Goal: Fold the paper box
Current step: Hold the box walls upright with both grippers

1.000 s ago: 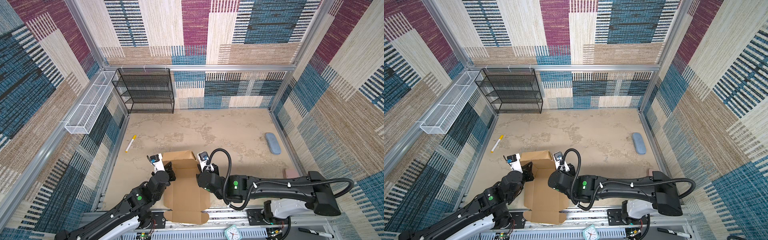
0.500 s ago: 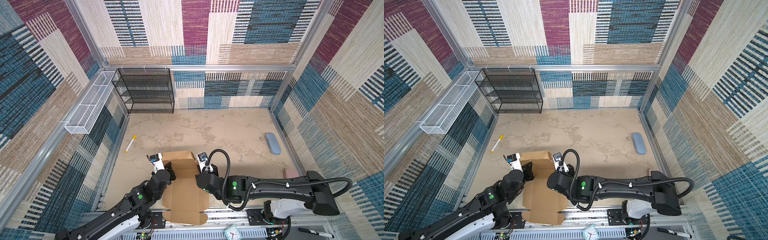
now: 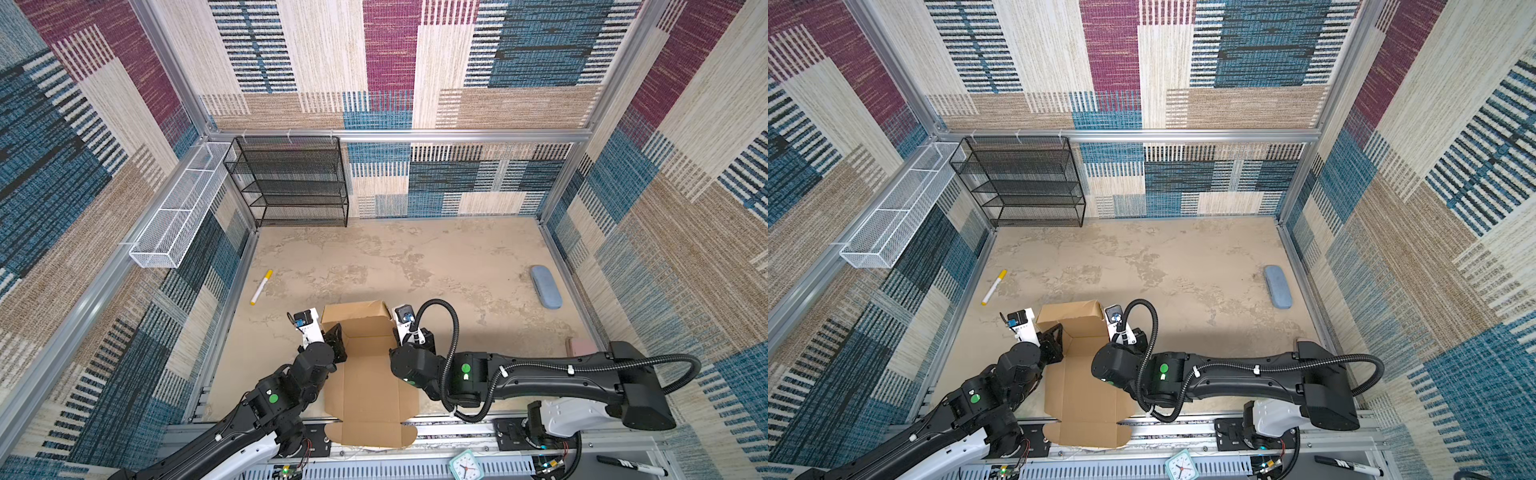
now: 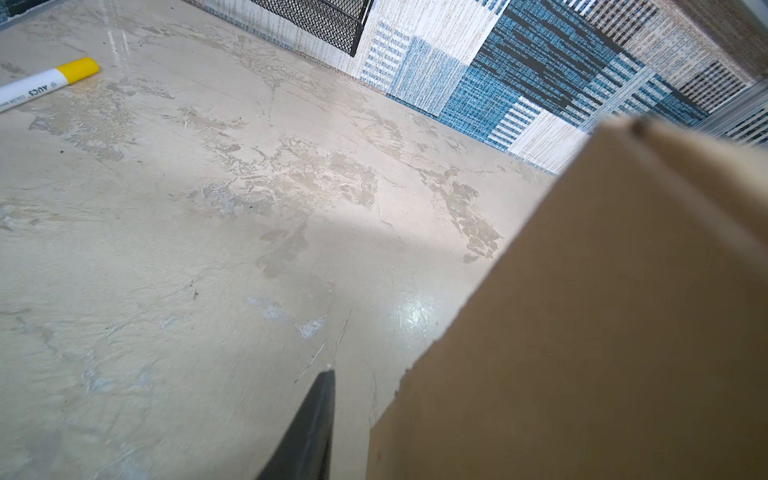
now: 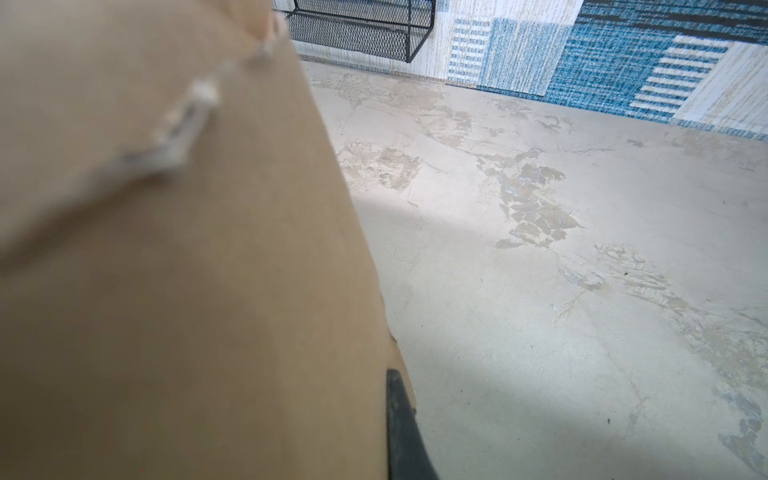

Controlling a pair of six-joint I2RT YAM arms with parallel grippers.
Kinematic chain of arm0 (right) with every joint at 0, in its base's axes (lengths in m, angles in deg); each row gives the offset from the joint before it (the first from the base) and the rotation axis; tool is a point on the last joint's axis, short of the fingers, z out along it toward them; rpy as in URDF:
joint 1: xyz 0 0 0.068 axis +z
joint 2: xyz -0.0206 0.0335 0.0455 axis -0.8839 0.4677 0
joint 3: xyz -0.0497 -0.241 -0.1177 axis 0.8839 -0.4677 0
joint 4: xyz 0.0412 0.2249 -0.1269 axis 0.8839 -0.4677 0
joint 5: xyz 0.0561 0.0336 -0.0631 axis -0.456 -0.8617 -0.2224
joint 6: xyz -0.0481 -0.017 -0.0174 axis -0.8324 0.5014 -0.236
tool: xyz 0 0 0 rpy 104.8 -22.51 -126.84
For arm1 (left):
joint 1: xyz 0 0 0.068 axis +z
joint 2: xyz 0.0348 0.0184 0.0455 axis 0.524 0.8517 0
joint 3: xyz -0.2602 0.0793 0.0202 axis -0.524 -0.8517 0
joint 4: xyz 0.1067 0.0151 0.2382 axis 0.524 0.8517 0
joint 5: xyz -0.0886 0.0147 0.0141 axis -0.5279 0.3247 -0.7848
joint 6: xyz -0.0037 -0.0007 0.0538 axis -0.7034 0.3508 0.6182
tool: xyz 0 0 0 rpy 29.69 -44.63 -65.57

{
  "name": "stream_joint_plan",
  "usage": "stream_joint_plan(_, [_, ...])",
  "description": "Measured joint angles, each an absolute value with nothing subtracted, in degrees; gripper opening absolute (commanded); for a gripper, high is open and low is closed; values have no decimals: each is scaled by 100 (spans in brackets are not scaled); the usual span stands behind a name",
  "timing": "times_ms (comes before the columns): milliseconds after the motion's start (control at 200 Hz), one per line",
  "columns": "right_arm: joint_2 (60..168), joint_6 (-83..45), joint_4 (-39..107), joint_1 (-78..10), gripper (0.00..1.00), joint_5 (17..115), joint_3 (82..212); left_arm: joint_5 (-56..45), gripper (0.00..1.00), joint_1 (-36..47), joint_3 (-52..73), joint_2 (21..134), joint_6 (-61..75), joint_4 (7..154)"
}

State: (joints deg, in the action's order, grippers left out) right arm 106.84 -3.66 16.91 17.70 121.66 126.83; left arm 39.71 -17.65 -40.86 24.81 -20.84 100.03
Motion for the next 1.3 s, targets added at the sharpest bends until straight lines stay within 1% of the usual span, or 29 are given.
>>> stream_joint_plan(100, [10780,-346,1752,1770,0,12282,12664,3901,38,-1763,-4086,2495,-2091,10010])
stream_joint_plan(190, [10896,-322,1877,1768,0,12300,12642,3676,31,-1765,-4086,2569,-2097,9988])
stream_joint_plan(310, [10986,-239,2008,1717,0,12302,12552,3612,14,-1759,-4089,2755,-2126,9894])
stream_joint_plan(366, [10992,-241,2039,1702,0,12326,12500,3560,3,-1759,-4121,2846,-2128,9864])
stream_joint_plan(386, [10992,-263,2047,1698,2,12324,12480,3542,0,-1759,-4139,2866,-2124,9859])
stream_joint_plan(446, [10992,-261,2045,1691,8,12293,12412,3501,0,-1759,-4198,2945,-2135,9820])
stream_joint_plan(496, [10977,-241,2087,1689,10,12256,12347,3488,0,-1759,-4215,3013,-2137,9785])
stream_joint_plan(536, [10938,-243,2143,1678,14,12223,12279,3488,0,-1759,-4215,3065,-2135,9746])
stream_joint_plan(646, [10710,-250,2410,1639,29,11930,12023,3466,0,-1761,-4196,3284,-2135,9652])
stream_joint_plan(766, [10315,-250,2775,1525,41,11497,11689,3612,0,-1765,-4108,3574,-2135,9667])
stream_joint_plan(851, [10035,-252,2985,1385,44,11148,11461,3770,0,-1765,-4036,3762,-2130,9687])
stream_joint_plan(971, [9604,-250,3037,1309,45,10759,11228,3975,0,-1765,-3942,3998,-2056,9676])
stream_joint_plan(1167, [8835,-293,3072,1029,50,10636,10913,4137,0,-1765,-3879,4138,-1802,9558])
stream_joint_plan(1302, [8763,-597,3256,804,53,10337,10563,4152,0,-1765,-3839,4182,-1660,9485])
